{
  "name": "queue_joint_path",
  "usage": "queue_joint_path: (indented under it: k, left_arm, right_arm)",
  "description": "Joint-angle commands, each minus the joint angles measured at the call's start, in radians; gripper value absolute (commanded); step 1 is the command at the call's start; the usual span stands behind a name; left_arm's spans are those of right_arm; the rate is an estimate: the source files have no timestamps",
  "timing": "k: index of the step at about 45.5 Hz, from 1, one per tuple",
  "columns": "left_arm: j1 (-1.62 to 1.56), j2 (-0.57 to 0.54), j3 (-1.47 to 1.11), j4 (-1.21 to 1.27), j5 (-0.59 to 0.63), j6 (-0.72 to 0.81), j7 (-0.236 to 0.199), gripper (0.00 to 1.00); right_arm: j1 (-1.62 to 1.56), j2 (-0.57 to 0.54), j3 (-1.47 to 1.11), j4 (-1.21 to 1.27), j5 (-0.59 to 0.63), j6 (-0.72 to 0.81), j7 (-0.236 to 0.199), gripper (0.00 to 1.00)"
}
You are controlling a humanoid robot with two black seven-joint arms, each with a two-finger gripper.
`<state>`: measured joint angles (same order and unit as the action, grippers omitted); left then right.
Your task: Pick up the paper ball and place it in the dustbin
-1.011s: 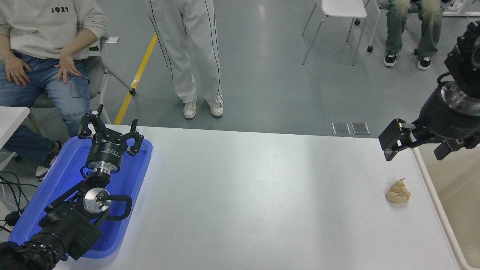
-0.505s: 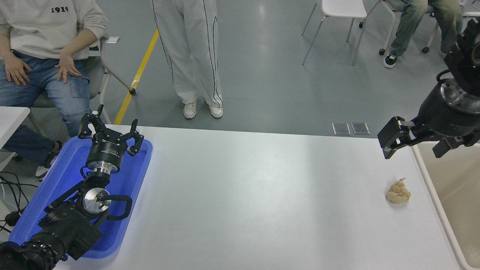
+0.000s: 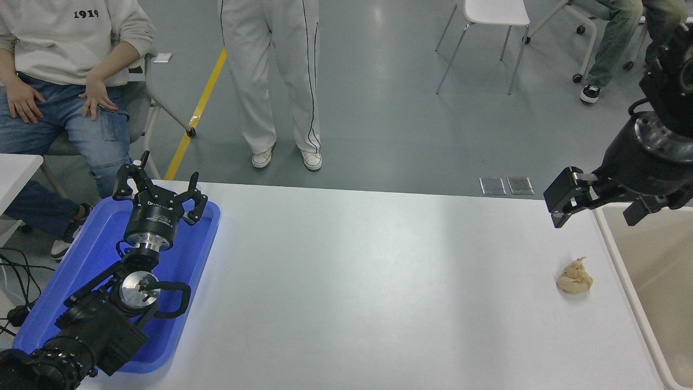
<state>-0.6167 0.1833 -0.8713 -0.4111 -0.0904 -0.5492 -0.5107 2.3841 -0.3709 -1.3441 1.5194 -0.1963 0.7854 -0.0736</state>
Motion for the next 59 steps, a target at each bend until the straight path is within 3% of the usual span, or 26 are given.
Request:
queue_joint_path:
  k: [1, 47, 59]
  left_arm:
    - [0.000, 0.001, 0.000, 0.000, 0.000, 0.000, 0.000, 1.00]
    - [0.000, -0.001, 0.000, 0.000, 0.000, 0.000, -0.002, 1.00]
    - [0.000, 0.001, 0.000, 0.000, 0.000, 0.000, -0.002, 1.00]
  right_arm:
    - [-0.003, -0.003, 0.000, 0.001, 0.000, 0.000, 0.000, 1.00]
    - [-0.051, -0.006, 0.000, -0.031, 0.014, 0.000, 0.000, 1.00]
    - [-0.108, -0.051, 0.005, -0.035, 0.002, 0.000, 0.000, 1.00]
